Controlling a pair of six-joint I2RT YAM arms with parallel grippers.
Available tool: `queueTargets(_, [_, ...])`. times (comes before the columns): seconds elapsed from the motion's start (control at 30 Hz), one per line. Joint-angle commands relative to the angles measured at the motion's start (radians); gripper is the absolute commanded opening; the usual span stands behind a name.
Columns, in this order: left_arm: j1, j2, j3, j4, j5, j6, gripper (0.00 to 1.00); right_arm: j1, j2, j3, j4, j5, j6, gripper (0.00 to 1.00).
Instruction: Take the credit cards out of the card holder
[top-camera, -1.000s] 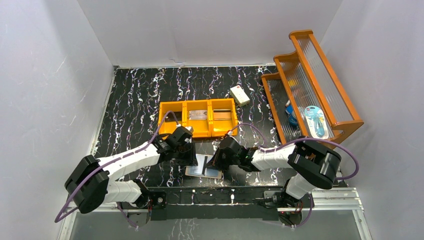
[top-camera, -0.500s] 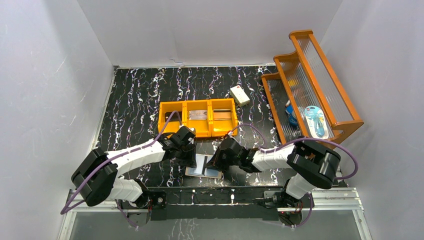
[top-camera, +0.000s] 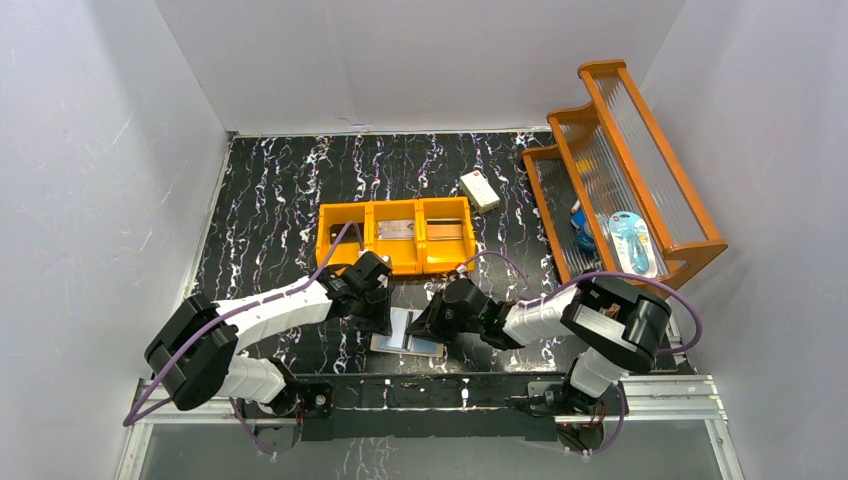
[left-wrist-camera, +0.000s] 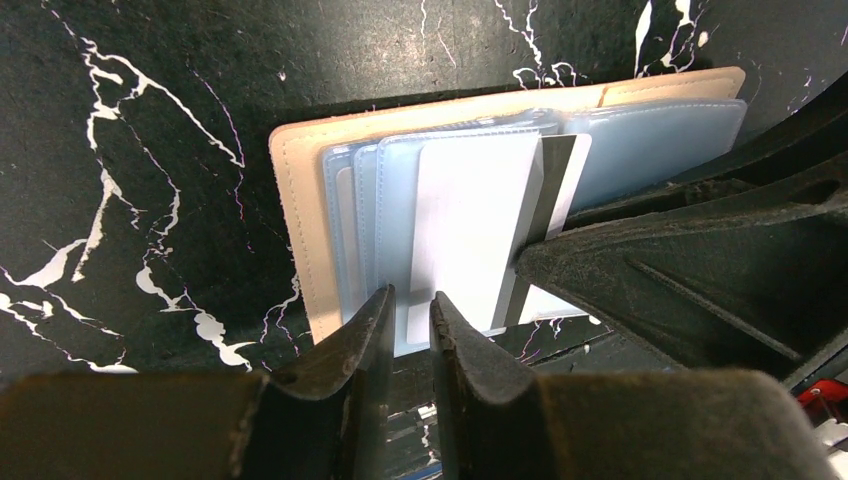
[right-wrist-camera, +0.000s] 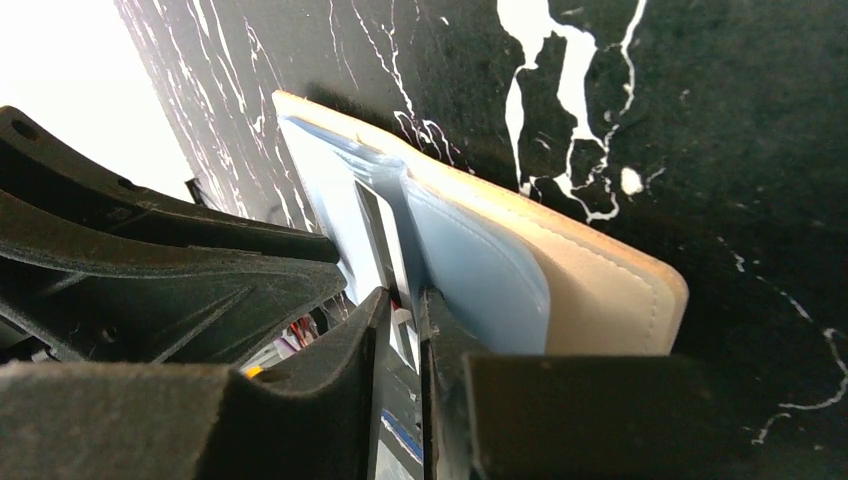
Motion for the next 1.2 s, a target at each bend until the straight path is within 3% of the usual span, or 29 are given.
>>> queueTargets(0.0, [-0.005, 0.012, -0.030, -0.063, -0.035, 0.004, 0.18, -0.002, 0.004, -0.034, 0.075, 0.008, 0.007, 0.23])
queueTargets(0.2, [-0.004, 0.009, -0.029, -0.064, -0.038, 0.002, 0.18, -0.004, -0.019, -0.065, 0.076, 0.030, 0.012, 0.06])
queueTargets(0.37, [-0.005, -0.008, -0.031, -0.064, -0.037, -0.004, 0.18, -0.004, -0.076, -0.085, 0.045, 0.061, -0.004, 0.01])
queueTargets(0.8, [-0.005, -0.048, 0.001, -0.075, -0.029, -0.010, 0.22, -0.012, -0.185, -0.059, -0.033, 0.065, -0.023, 0.00])
queueTargets(1.17, [0.000, -0.152, 0.020, -0.109, -0.058, -0.062, 0.38, -0.012, -0.349, -0.052, -0.188, 0.153, -0.068, 0.00])
